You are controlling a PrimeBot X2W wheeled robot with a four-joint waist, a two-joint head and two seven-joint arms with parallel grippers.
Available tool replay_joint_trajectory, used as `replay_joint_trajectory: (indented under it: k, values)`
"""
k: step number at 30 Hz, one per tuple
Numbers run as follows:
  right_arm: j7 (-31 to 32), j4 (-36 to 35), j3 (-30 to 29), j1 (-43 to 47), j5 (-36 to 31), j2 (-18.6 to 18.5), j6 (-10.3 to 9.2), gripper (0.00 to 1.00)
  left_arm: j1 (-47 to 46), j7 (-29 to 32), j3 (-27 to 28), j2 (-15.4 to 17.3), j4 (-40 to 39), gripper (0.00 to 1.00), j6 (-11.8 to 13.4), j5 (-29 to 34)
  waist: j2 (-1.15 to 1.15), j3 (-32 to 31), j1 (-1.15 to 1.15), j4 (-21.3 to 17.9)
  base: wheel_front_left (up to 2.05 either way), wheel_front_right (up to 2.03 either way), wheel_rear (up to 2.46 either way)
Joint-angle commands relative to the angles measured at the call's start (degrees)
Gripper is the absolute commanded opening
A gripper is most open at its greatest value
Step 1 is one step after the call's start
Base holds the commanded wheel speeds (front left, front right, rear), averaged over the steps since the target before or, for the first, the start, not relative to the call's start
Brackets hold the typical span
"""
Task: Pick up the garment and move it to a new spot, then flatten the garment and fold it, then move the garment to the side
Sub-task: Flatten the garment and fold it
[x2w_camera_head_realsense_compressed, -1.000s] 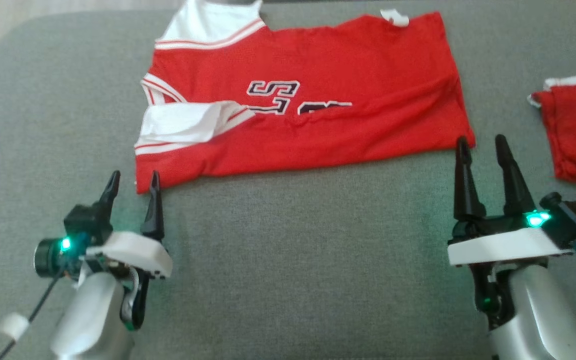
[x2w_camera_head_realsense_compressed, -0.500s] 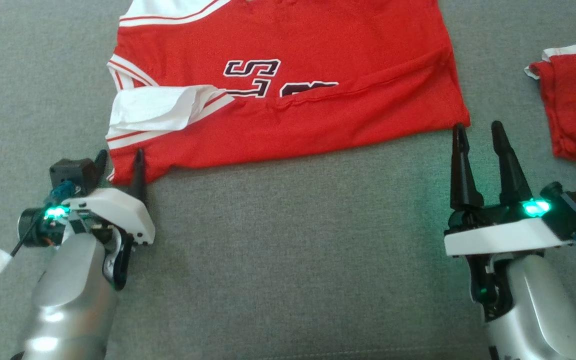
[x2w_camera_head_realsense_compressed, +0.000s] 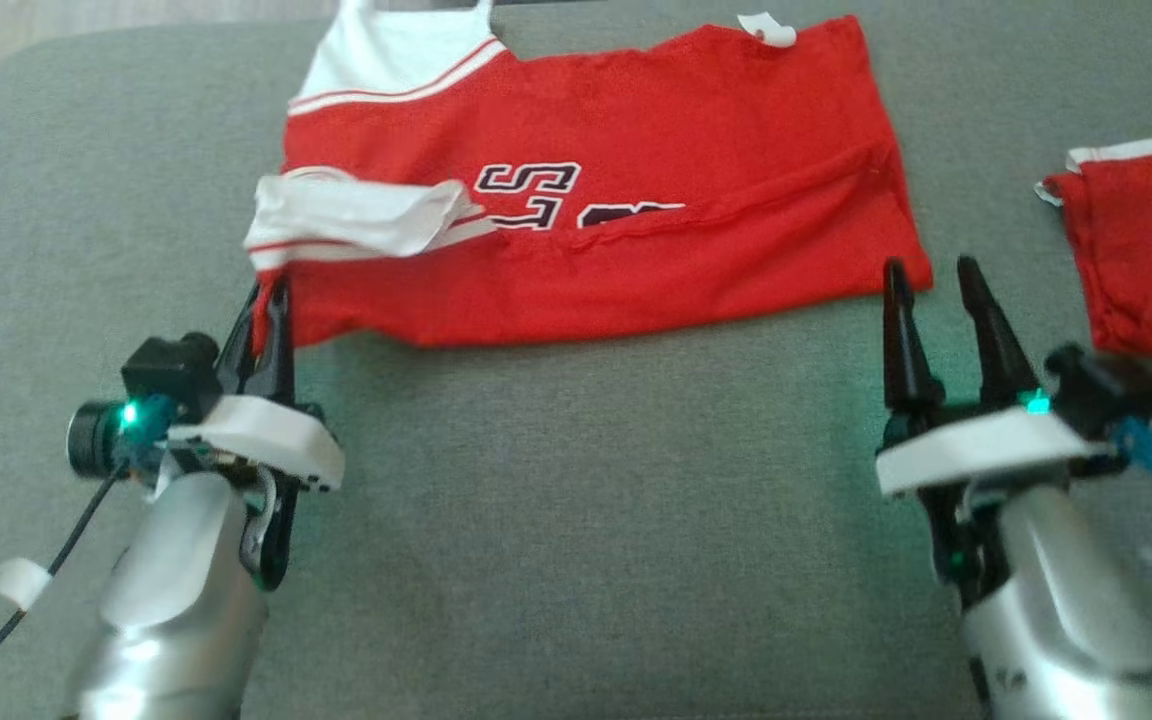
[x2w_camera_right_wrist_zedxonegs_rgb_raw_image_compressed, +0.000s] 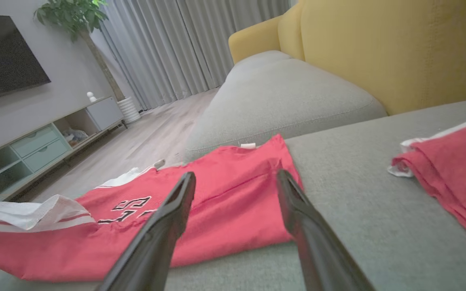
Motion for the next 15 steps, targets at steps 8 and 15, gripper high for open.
replay_joint_trajectory:
  k: [8, 15]
  values:
    - [11.5, 15.5, -9.0, -14.5, -9.7, -0.1, -0.04, 1.00, -1.6, -1.1, -1.3, 1.1, -10.3, 0.00, -0.1, 2.8, 0.00, 2.0, 0.01, 2.4, 0.00, 0.00, 0.00]
    - [15.0, 25.8, -14.0, -21.3, -17.5, -0.1, -0.04, 1.00, -2.6, -0.6, -2.4, 0.7, -12.0, 0.00, -0.2, 2.9, 0.00, 4.5, 0.01, 3.6, 0.00, 0.00, 0.00]
